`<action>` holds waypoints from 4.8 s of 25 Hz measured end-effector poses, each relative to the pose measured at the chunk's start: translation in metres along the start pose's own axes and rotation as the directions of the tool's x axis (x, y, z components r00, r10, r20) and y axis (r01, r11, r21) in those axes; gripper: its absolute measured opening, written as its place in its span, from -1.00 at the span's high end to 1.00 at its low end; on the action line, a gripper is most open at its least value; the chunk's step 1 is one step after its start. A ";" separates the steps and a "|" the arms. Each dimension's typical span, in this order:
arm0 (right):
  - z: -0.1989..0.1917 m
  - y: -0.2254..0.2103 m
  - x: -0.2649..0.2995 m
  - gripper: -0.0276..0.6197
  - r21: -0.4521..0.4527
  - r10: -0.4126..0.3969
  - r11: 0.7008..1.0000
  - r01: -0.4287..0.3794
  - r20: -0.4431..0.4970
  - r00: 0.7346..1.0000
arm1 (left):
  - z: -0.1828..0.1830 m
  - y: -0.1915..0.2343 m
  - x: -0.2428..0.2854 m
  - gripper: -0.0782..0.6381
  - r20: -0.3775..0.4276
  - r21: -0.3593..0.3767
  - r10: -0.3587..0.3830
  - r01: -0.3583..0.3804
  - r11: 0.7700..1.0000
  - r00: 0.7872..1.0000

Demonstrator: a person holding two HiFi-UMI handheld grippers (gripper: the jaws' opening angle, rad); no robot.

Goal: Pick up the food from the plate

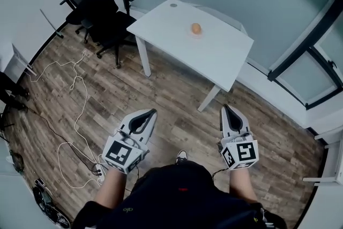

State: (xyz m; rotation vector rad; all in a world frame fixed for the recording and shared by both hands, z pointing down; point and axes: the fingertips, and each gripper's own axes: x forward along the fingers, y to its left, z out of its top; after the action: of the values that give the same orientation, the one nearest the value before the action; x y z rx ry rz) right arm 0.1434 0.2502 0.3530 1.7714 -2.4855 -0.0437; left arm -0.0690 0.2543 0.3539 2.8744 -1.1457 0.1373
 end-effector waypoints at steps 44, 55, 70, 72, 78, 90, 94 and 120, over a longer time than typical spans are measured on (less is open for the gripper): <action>-0.049 -0.143 0.440 0.84 0.028 -0.128 0.990 0.136 -0.191 0.973 | -0.022 0.344 0.350 0.72 -0.135 -0.070 -0.244 0.236 0.969 0.960; -0.058 -0.192 0.509 0.84 0.026 -0.131 0.990 0.139 -0.203 0.970 | -0.025 0.383 0.427 0.72 -0.153 -0.088 -0.264 0.253 0.963 0.952; -0.119 -0.325 0.601 0.83 0.130 -0.025 0.990 0.061 -0.263 0.964 | -0.018 0.396 0.566 0.72 -0.223 -0.094 -0.149 0.131 0.987 0.963; -0.134 -0.330 0.609 0.83 0.136 -0.019 0.989 0.062 -0.293 0.956 | -0.029 0.403 0.567 0.72 -0.256 -0.107 -0.132 0.107 0.988 0.958; -0.175 -0.319 0.641 0.54 0.164 0.026 0.986 0.041 -0.386 0.922 | -0.049 0.423 0.581 0.72 -0.285 -0.139 -0.147 0.111 0.984 0.947; -0.272 -0.315 0.724 -0.16 0.095 -0.072 0.984 0.151 -0.563 0.823 | -0.101 0.492 0.579 0.72 -0.356 -0.187 -0.225 0.167 0.968 0.907; -0.310 -0.315 0.750 -0.23 0.068 -0.081 0.985 0.156 -0.615 0.785 | -0.115 0.510 0.575 0.72 -0.366 -0.223 -0.213 0.137 0.965 0.906; -0.120 -0.305 0.721 -0.20 -0.035 -0.200 0.979 0.200 -0.333 0.922 | -0.039 0.527 0.563 0.72 -0.210 -0.128 -0.208 0.184 0.974 0.955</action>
State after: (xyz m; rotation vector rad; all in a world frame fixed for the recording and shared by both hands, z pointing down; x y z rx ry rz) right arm 0.2084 -0.5270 0.4901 1.8463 -2.0639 0.2248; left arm -0.0271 -0.5103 0.4527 2.7700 -0.7980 0.3671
